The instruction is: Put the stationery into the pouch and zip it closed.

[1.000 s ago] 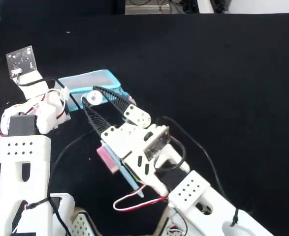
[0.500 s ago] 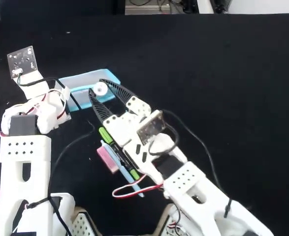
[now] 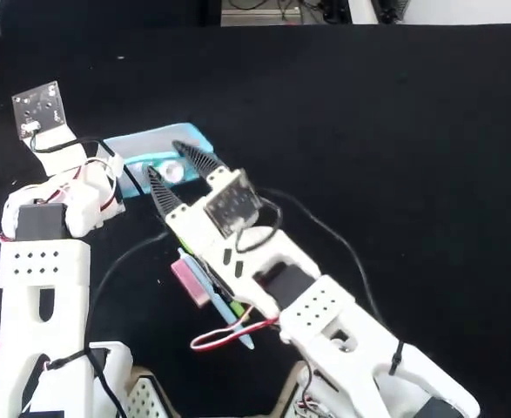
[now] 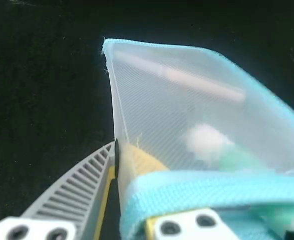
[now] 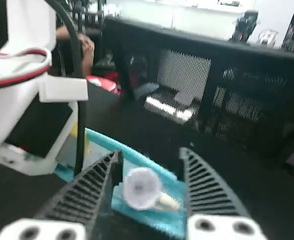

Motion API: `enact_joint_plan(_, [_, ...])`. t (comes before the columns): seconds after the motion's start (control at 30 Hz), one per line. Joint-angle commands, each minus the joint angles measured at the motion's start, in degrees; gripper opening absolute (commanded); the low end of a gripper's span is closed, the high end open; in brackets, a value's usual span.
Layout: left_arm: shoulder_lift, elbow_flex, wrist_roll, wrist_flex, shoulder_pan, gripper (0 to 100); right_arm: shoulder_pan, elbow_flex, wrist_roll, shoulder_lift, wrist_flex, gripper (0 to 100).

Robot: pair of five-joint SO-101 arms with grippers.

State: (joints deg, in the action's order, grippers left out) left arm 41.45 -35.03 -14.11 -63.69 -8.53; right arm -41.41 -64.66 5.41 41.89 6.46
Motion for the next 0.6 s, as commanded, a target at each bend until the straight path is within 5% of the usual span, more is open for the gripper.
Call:
enact_joint_plan(0.0, [-0.4,0.7,-0.4,0.4,0.1,3,-0.8,7.2,0.2,0.0,-8.0,20.2])
enact_joint_plan(0.4, [-0.4,0.7,-0.4,0.2,0.2,3,-0.6,11.6,0.1,28.4,-34.9,19.8])
enact_joint_plan(0.57, [-0.4,0.7,-0.4,0.4,0.0,3,-0.6,9.5,0.5,43.9,-58.1,6.5])
